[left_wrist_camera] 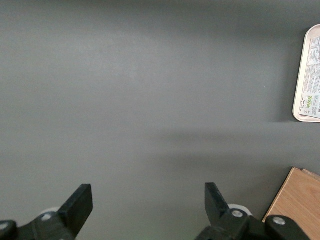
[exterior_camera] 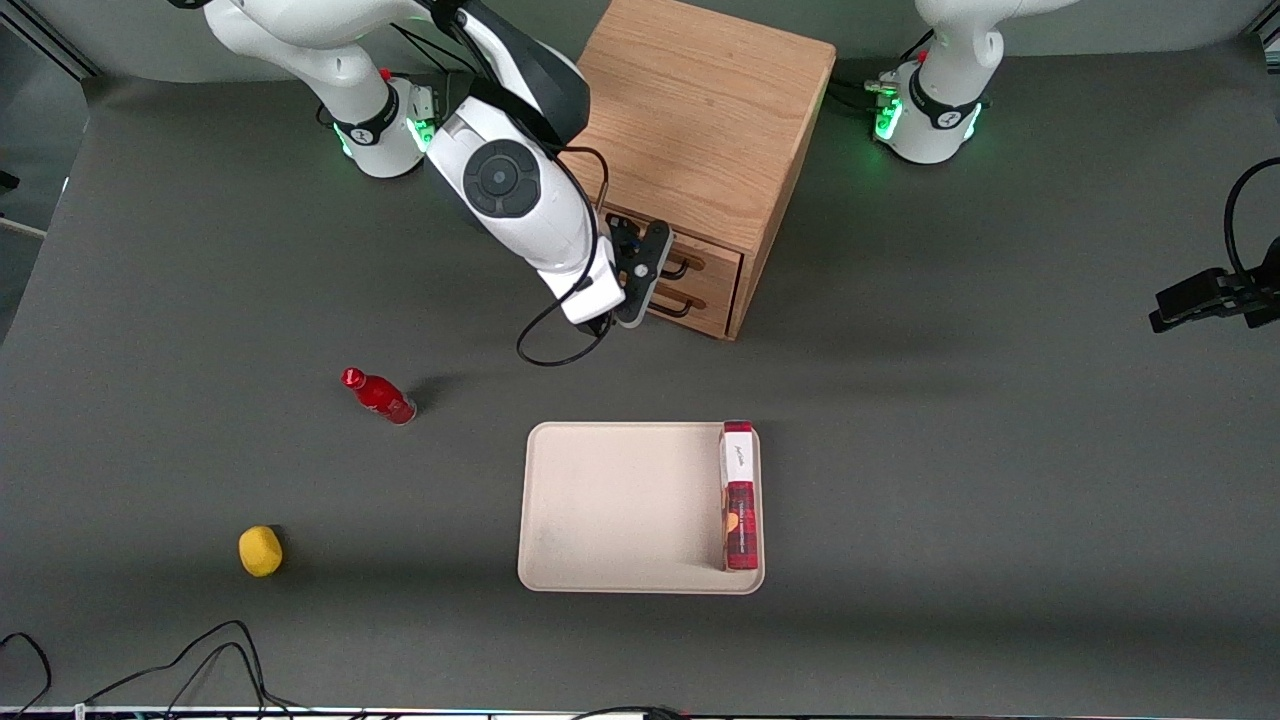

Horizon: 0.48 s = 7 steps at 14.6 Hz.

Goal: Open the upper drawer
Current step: 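Pull the upper drawer outward by its handle with the right gripper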

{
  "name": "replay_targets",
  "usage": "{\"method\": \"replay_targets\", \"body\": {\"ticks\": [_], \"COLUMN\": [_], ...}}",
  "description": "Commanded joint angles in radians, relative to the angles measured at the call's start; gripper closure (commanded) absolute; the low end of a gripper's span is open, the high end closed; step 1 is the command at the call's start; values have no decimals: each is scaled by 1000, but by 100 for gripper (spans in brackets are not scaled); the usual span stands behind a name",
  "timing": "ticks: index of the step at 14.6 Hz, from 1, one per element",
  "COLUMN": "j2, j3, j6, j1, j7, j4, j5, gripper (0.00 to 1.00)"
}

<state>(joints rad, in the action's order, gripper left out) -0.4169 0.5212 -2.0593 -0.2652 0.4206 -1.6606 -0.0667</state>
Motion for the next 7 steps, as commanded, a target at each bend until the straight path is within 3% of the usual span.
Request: {"method": "replay_targets", "body": {"ticks": [1, 7], "j2": [-16, -17], "j3": [-7, -13], "j6": [-13, -15], "j1": [9, 40], "j7": [43, 75], "j4": [13, 31], "j5": [18, 19], "gripper": [0, 0]}}
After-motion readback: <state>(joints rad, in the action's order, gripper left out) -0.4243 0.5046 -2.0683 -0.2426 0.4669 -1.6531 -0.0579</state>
